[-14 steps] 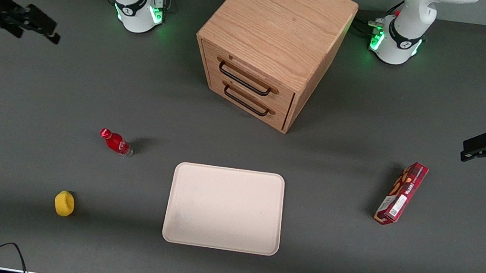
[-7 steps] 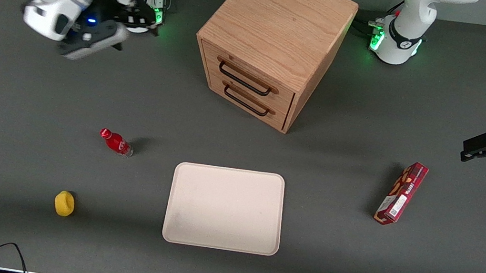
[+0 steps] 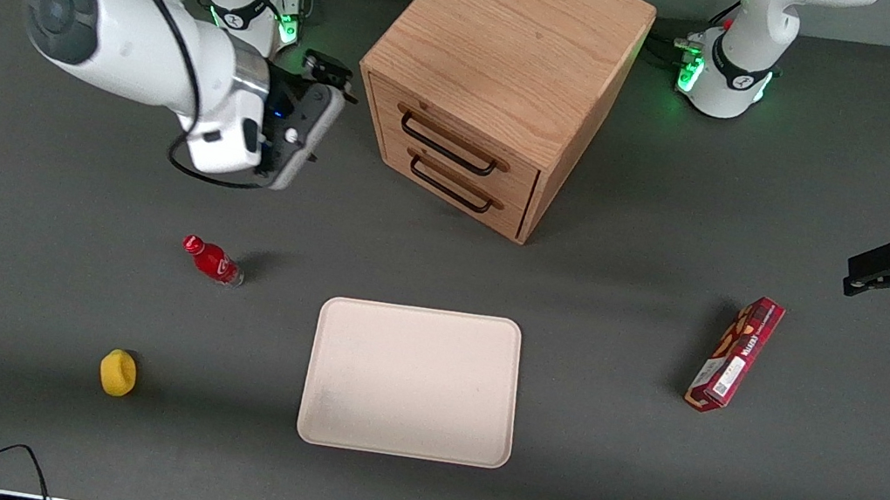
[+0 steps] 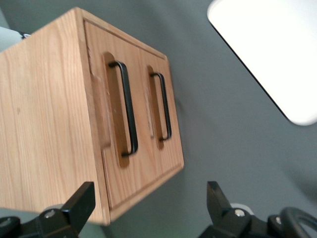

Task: Open upper drawer

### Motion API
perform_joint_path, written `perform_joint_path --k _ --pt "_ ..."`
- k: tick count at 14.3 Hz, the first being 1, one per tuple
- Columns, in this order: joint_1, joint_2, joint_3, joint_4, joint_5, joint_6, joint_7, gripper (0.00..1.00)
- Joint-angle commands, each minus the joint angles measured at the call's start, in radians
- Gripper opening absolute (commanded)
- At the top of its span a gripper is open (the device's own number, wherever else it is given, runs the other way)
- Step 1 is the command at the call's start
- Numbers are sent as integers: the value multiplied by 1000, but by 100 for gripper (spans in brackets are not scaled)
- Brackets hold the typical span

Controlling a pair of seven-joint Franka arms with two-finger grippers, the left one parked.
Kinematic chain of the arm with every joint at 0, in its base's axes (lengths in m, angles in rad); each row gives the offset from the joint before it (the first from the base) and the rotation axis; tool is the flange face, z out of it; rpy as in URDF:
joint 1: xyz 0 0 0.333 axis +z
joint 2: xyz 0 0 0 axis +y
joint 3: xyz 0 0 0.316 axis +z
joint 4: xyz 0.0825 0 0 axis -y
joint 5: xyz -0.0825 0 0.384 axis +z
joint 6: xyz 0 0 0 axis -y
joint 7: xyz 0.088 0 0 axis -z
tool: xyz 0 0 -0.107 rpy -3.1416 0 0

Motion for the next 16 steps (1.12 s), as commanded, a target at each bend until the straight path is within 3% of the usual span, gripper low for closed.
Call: perform_joint_path --k 1,6,16 --pt "-10 109 108 27 -6 94 -23 100" --pt "0 216 202 -54 -116 240 -12 100" --pt "14 259 231 -168 -117 412 49 100"
